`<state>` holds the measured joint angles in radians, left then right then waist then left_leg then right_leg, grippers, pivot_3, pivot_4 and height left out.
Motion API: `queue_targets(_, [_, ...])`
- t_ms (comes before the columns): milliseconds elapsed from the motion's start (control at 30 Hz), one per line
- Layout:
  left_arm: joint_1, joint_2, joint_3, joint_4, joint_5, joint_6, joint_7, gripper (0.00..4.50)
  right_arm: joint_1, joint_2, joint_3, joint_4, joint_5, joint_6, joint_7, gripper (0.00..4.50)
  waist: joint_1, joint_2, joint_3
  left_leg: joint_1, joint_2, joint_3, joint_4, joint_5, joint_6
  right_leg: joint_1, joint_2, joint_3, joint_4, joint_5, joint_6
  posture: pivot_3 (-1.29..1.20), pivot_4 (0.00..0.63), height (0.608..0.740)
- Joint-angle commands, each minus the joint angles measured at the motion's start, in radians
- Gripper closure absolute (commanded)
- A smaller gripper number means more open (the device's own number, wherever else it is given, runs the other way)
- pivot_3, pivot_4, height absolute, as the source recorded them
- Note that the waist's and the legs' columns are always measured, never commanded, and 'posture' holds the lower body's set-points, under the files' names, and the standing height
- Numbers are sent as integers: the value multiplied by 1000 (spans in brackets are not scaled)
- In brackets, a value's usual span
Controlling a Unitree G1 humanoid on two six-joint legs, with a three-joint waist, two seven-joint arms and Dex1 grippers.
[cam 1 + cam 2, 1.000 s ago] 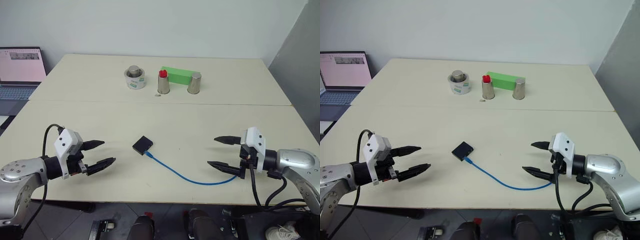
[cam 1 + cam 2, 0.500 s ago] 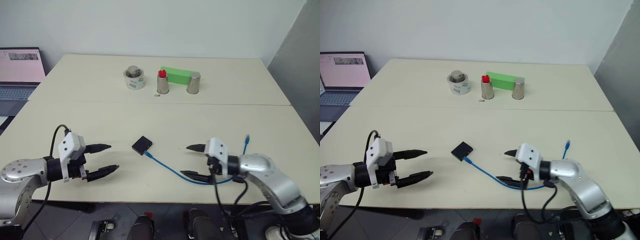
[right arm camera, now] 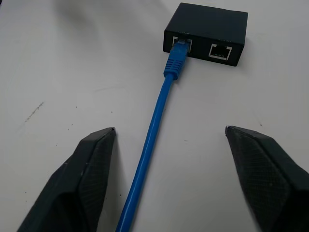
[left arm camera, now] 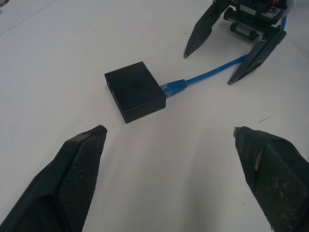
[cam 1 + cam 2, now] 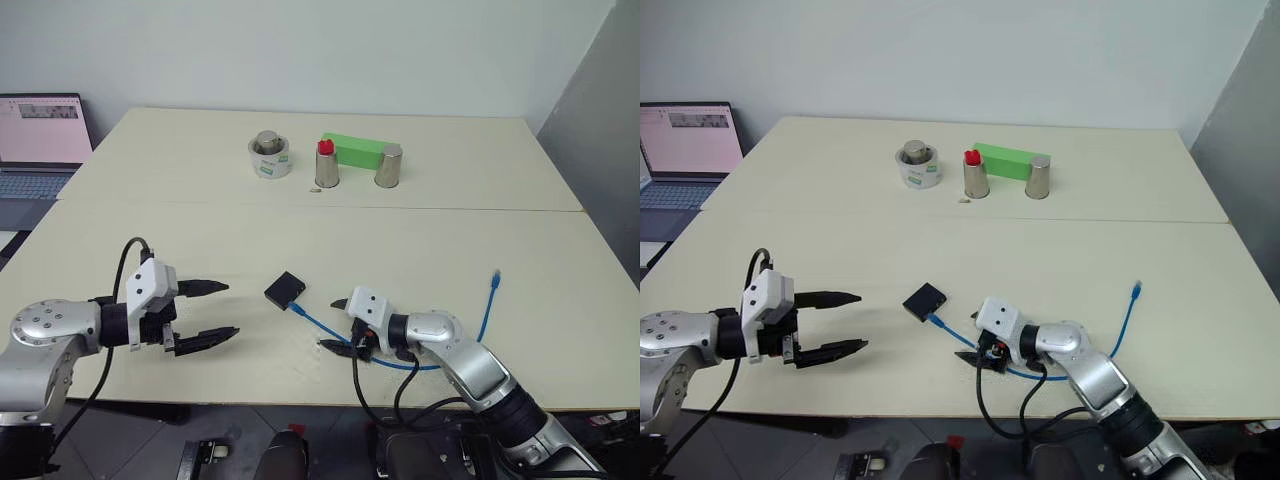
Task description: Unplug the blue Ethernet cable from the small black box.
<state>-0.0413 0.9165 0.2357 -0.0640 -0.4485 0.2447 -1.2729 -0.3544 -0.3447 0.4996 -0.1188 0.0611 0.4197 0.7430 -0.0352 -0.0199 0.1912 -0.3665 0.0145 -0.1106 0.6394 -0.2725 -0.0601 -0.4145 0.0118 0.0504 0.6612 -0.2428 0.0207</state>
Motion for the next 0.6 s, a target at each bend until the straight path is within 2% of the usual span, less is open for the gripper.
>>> queue_targets(33, [-19,-7,-8,0,7,-22,10,0,2,-16,-4,-23,-5,62,16,1677,0,0,0,0,0,0,0,0,0,0,0,0,0,0,0,0,150,740])
queue_targets(400, [-55,-33,-53,23,28,-42,22,0,-15,-50,-49,-10,-16,104,15,4304,0,0,0,1,0,0,1,0,0,0,0,0,1,0,0,0,150,740])
queue_targets(433, [-59,-35,-59,26,31,-43,23,0,-13,-66,-56,-15,-13,105,22,4460,0,0,0,1,0,0,1,0,0,1,0,0,1,0,0,0,150,740])
queue_targets(533, [-70,-47,-72,23,28,-41,26,0,10,-148,-95,-49,1,106,64,4460,6,0,0,1,-1,0,2,0,0,2,0,0,1,0,1,0,150,740])
queue_targets(600, [-77,-41,-99,25,46,-30,26,0,51,-255,-151,-87,39,100,138,4460,8,0,0,1,-1,0,2,0,0,2,-1,0,0,0,1,0,150,740])
